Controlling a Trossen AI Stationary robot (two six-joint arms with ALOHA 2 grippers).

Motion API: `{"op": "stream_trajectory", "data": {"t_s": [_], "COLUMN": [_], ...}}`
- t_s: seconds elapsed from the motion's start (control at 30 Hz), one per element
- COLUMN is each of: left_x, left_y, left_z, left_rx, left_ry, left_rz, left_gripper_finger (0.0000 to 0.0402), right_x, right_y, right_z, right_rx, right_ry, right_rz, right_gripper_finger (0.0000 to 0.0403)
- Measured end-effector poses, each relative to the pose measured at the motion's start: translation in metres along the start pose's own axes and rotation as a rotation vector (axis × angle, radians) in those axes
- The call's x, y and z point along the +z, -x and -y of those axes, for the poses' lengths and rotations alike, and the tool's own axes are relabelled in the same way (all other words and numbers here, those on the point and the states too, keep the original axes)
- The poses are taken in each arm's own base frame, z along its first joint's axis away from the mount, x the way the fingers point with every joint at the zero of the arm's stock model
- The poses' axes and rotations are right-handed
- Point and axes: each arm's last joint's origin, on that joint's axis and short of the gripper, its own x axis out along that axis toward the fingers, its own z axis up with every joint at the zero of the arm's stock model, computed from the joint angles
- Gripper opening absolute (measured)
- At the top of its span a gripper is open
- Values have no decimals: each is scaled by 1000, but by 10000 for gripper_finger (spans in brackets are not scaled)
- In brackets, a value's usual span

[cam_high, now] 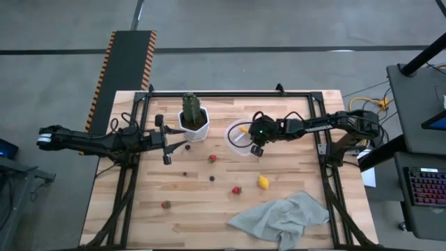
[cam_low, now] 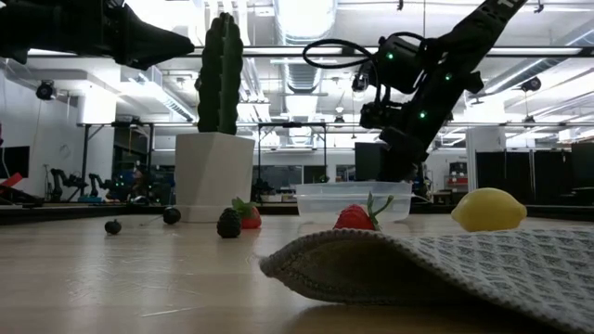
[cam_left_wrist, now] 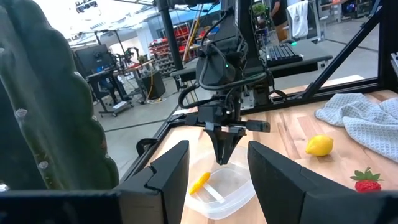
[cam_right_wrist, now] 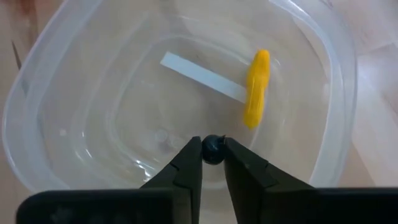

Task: Pick and placing Produce into tupperware
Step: Put the right blueberry into the transparent container, then put the yellow lemon into the transparent container

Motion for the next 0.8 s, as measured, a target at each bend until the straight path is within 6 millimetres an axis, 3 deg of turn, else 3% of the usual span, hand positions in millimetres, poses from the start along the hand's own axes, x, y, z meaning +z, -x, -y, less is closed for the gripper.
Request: {"op": "stream_trajectory", "data": {"t_s": [0.27,0.6,0.8], "left_x": [-1,-1,-1], "left_y": [0,0,0], "left_z": [0,0,0], "left_rx": [-1,-1,-1], "left_ry": [-1,-1,-1], "left_rz": [-2,-3,-4], "left_gripper_finger": [151,151,151], "right_x": [0,1,12], "right_y": [1,3,27], "right_z": [0,0,-5], "right_rx": [-5,-4,83], "right_ry": [11,11,2], "right_rz": [4,9,103], "right_gripper_finger": [87,73,71]}}
